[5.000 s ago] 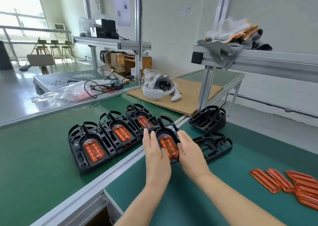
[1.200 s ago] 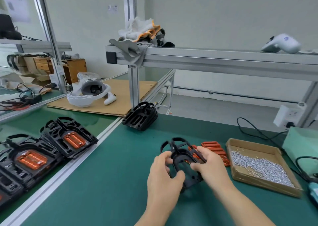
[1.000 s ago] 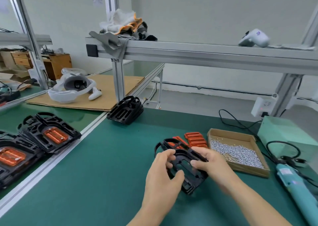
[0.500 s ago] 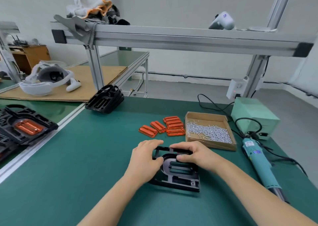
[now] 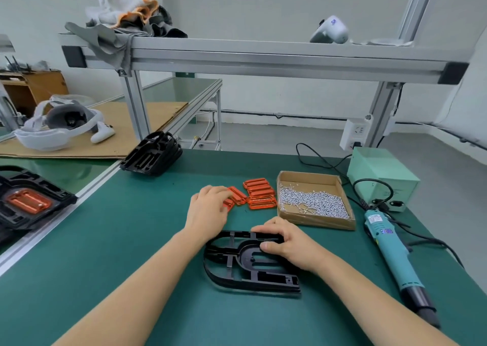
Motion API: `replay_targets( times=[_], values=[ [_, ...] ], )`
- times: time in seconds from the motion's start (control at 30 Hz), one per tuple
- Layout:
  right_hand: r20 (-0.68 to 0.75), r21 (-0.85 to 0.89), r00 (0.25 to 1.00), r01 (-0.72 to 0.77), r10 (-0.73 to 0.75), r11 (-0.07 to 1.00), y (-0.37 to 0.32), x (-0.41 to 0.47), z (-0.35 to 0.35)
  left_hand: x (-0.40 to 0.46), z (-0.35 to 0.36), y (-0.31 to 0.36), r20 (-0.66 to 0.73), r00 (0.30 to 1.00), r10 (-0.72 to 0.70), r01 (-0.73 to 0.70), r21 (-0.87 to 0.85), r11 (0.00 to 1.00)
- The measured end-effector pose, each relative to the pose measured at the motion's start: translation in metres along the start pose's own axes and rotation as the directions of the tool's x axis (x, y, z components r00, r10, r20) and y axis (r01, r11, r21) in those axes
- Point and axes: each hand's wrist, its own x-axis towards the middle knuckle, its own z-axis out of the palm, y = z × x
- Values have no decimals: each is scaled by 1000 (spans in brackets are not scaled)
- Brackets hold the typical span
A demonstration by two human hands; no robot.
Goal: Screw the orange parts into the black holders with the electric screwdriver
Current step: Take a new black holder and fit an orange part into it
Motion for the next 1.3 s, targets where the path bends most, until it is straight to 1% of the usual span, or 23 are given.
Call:
replay_targets(
  times=[0.07, 0.13, 0.2, 0.3, 0.43, 0.5, 0.53, 0.57, 0.6, 0.63, 0.67, 0.7, 0.73, 0.77, 0.83, 0.9, 0.93, 1.0, 1.07, 1.17, 1.3],
  values=[
    [-1, 2, 1000, -12, 12, 1000, -1, 0, 0, 15, 6, -7, 87, 996, 18, -33, 179, 983],
    [1, 2, 1000, -21, 21, 1000, -4, -1, -1, 23, 11, -11, 181, 983, -2, -51, 285, 957],
    [-4, 2, 1000, -28, 28, 1000, -6, -1, -1, 28, 13, -13, 237, 971, -22, -58, 325, 944],
    [-28, 5, 999, -34, 34, 999, -7, -2, 0, 33, 12, -17, 245, 969, -9, -76, 337, 938],
    [-46, -25, 999, -28, 27, 999, -8, -3, 1, 31, 10, -27, 268, 963, 14, -93, 284, 954],
    [-44, -59, 999, -27, 24, 998, -10, -5, 1, 27, 11, -30, 239, 971, 22, -77, 223, 972],
    [-48, -76, 999, -23, 19, 997, -11, -6, 2, 25, 10, -29, 206, 978, 19, -53, 158, 986],
    [-70, -83, 998, -13, 8, 996, -13, -7, 3, 23, 8, -27, 167, 986, 10, -20, 59, 998],
    [-114, -75, 993, 0, -9, 997, -15, -7, 3, 20, 5, -23, 132, 991, -11, 22, -88, 996],
    [-180, -48, 983, 18, -27, 999, -18, -8, 3, 17, 2, -18, 110, 993, -37, 67, -278, 958],
    [-255, -3, 966, 41, -40, 999, -22, -7, 3, 12, -2, -10, 101, 993, -59, 101, -485, 869],
    [-323, 57, 945, 65, -43, 996, -28, -7, 2, 7, -6, -1, 100, 993, -67, 116, -661, 742],
    [-369, 134, 929, 86, -31, 987, -33, -6, 2, 1, -11, 9, 104, 993, -61, 120, -783, 611],
    [-392, 219, 920, 107, -13, 970, -39, -5, 3, -4, -14, 18, 114, 992, -49, 123, -860, 496],
    [-403, 357, 915, 153, 5, 921, -50, -3, 5, -14, -17, 34, 148, 989, -15, 146, -944, 296],
    [-439, 380, 899, 198, -13, 904, -58, -4, 8, -21, -19, 46, 178, 984, 24, 173, -975, 142],
    [-472, 354, 881, 217, -27, 910, -61, -5, 9, -25, -19, 49, 179, 983, 41, 175, -980, 99],
    [-535, 294, 843, 239, -47, 925, -65, -10, 8, -30, -19, 52, 178, 982, 70, 175, -984, 44],
    [-565, 241, 822, 237, -62, 941, -64, -14, 6, -35, -19, 52, 184, 979, 90, 187, -982, -22],
    [-572, 192, 819, 187, -45, 963, -65, -20, 5, -39, -18, 52, 188, 975, 116, 199, -975, -94],
    [-546, 145, 834, 190, -82, 971, -65, -29, -1, -46, -17, 52, 184, 973, 137, 201, -972, -125]
  ],
)
